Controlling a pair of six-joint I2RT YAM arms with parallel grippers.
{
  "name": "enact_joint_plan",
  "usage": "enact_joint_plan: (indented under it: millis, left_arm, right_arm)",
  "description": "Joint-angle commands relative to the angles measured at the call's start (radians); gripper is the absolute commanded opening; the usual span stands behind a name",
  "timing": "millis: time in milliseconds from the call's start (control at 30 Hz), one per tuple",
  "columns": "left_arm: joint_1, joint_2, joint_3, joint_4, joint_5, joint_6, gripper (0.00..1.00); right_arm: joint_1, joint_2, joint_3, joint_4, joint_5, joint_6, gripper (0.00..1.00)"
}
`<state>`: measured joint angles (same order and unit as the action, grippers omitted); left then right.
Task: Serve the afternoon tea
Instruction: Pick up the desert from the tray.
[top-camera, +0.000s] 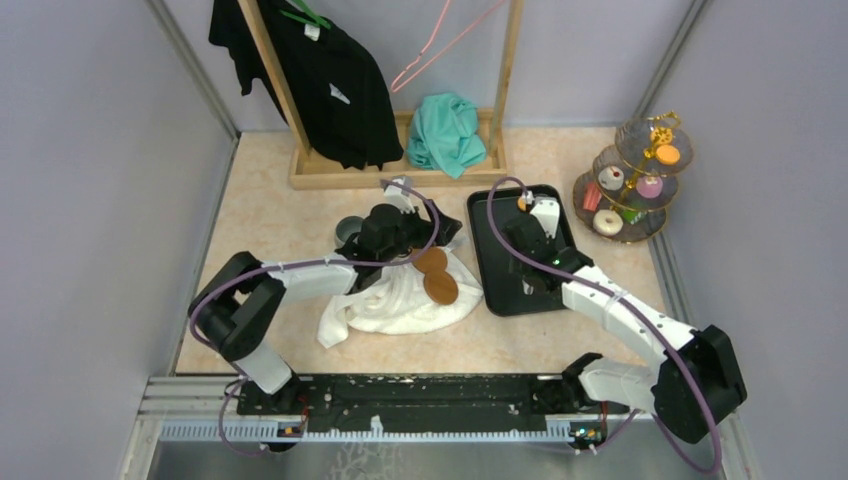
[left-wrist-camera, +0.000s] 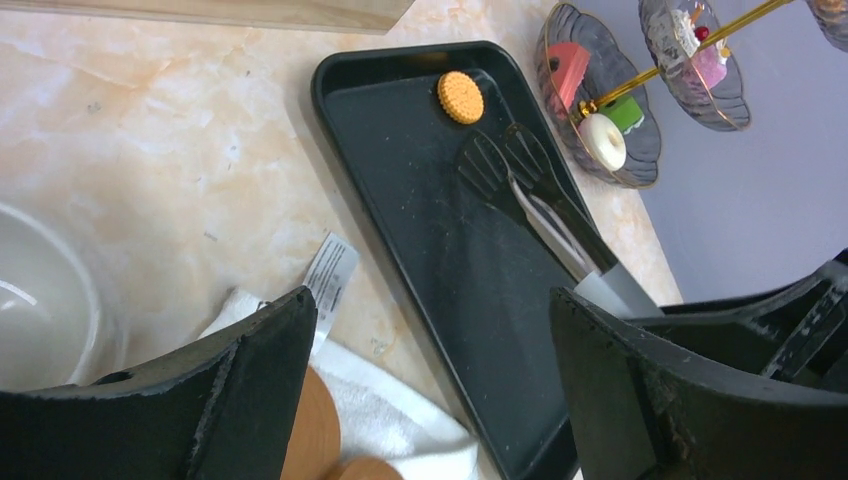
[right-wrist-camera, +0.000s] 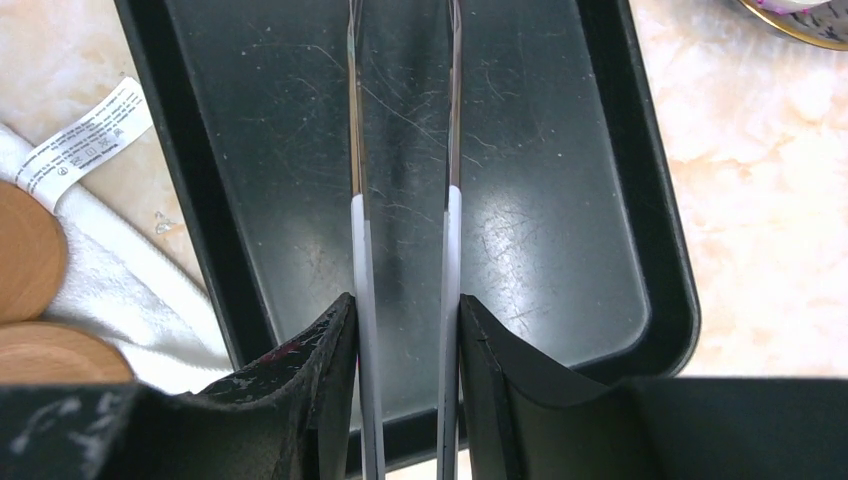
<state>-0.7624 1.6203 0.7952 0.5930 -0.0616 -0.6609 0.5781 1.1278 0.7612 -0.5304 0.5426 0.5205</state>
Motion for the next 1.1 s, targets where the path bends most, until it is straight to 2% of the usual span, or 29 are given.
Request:
enact_joint_plan:
  millis: [0,300,1067]
  left_arm:
    - [-0.001,0.061,0.073,0.064,0.024,0.004,0.91]
    - [-0.002,0.151,0.154,0.073,0.048,-0.005,0.91]
    - [0.029,0.219,0.230,0.091,0.103,-0.015,0.91]
  right_arm:
    - [-0.014,-0.005,-0.021,0.108,-0.019,-0.001,0.38]
    - [-0.147,0.042,-0.063,0.212,-0.140,-0.038,0.38]
    - [-0.236,0.275,0.059,0.298,-0.238,-0.080,0.43]
